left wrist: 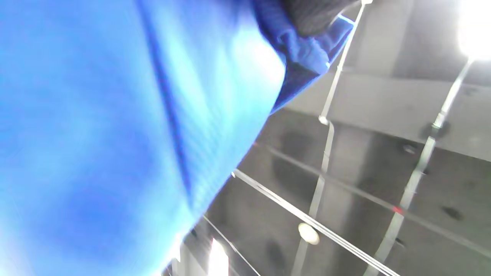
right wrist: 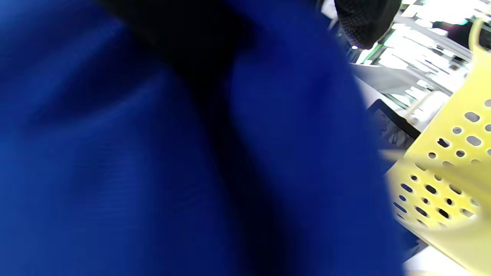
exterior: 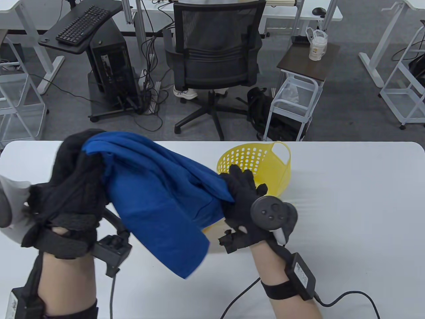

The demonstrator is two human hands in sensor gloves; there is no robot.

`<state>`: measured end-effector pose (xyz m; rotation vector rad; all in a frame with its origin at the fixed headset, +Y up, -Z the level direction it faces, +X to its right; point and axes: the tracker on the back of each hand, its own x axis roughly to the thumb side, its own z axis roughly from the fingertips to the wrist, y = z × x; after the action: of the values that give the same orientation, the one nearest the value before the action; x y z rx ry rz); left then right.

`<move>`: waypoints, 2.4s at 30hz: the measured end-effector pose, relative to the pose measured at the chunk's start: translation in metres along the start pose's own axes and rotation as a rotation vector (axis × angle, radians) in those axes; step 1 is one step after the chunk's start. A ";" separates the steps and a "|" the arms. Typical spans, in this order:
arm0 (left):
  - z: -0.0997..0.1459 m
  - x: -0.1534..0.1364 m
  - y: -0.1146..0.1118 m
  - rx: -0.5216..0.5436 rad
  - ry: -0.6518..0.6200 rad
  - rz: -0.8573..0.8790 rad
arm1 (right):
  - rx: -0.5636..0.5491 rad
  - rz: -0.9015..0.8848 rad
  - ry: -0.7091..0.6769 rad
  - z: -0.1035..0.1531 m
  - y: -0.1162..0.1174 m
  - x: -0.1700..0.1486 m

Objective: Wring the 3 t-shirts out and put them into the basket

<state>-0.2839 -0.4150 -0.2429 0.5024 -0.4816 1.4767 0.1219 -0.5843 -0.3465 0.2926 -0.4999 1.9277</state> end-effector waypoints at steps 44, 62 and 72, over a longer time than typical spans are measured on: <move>0.046 -0.218 -0.149 -0.524 0.120 0.368 | 0.642 -1.089 0.349 0.023 0.075 -0.028; 0.042 -0.242 -0.139 -0.763 0.331 0.839 | 0.080 -0.654 -0.245 0.001 -0.009 -0.005; 0.039 -0.234 -0.127 -0.535 0.272 0.626 | 0.294 -0.577 -0.371 0.007 0.016 0.012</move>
<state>-0.1665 -0.6303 -0.3522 -0.3042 -0.8282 1.8784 0.1028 -0.5833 -0.3386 0.8943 -0.3184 1.3757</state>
